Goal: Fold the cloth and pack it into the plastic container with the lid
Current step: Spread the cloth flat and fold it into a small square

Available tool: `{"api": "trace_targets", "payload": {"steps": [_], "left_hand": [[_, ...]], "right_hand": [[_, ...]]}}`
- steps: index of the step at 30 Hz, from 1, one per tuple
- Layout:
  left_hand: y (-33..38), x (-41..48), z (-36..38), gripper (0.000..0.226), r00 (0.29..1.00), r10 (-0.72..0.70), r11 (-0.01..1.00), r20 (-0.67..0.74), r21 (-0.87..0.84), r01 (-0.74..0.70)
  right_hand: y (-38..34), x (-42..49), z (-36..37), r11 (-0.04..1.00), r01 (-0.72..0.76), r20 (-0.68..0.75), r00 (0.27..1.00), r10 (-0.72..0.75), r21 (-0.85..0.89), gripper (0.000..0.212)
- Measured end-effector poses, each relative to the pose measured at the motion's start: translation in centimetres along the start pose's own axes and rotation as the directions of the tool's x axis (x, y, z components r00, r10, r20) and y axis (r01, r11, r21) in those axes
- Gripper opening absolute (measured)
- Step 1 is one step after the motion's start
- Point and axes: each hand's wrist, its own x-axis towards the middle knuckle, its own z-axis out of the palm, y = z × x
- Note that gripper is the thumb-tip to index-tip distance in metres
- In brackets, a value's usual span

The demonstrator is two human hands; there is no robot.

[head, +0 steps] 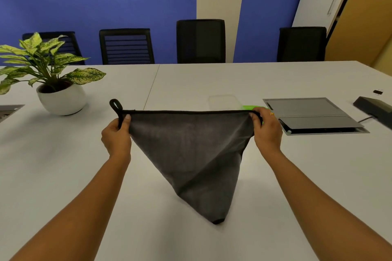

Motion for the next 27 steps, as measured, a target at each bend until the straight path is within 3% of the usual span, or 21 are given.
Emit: {"api": "trace_targets", "payload": {"steps": [8, 18, 27], "left_hand": [[3.2, -1.3, -1.3, 0.018, 0.991, 0.134, 0.991, -0.028, 0.003, -0.134], [7.1, -4.3, -4.4, 0.031, 0.915, 0.371, 0.928, -0.161, 0.039, -0.37], [10.8, -6.1, -6.7, 0.028, 0.848, 0.481, 0.867, -0.223, -0.026, -0.498]], "right_hand": [[-2.9, -0.2, -2.8, 0.96, -0.074, -0.101, 0.989, 0.105, 0.269, 0.019], [-5.7, -2.1, -7.4, 0.96, 0.085, -0.257, 0.966, -0.014, 0.268, 0.024], [-8.7, -2.9, -11.0, 0.928, 0.217, -0.421, 0.904, -0.075, 0.302, 0.026]]}}
